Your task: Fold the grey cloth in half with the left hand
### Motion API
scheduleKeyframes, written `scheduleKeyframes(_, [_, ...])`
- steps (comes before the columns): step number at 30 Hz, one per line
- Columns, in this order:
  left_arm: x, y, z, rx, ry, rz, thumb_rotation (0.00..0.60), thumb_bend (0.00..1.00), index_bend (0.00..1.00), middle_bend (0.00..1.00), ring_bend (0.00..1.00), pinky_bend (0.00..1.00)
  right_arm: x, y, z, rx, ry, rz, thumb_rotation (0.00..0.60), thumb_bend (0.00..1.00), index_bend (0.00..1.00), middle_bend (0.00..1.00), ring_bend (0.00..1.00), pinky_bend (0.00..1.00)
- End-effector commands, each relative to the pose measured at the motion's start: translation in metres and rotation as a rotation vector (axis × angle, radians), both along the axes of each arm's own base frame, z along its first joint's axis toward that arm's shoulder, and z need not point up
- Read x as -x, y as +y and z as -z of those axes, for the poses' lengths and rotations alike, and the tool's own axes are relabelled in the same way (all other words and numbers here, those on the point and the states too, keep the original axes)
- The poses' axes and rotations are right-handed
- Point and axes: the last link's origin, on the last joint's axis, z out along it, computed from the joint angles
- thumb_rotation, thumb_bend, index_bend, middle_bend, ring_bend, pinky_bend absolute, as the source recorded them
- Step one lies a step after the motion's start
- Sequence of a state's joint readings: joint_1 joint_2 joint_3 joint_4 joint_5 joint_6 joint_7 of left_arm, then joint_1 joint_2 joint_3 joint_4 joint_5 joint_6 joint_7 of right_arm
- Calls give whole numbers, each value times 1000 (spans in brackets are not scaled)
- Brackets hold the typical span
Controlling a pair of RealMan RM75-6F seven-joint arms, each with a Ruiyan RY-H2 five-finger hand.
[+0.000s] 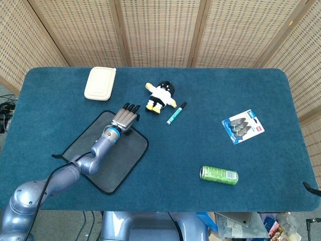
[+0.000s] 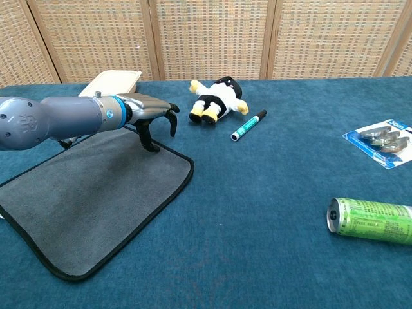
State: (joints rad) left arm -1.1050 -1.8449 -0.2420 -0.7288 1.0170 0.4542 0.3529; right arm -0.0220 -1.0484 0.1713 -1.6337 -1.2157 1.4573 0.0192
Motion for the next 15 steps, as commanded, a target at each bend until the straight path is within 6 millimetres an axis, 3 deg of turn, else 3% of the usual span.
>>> scheduleKeyframes(1, [0,1,1,4,17,5,600,337,333,0,0,0,0,0,0,2,-1,1,600,0,0,0,0,0])
scheduleKeyframes(15, [6,1,-1,14,29,-15,600,338,406,0,0,0,0,-1,1,-4,0,2,600,0,0,0,0,0])
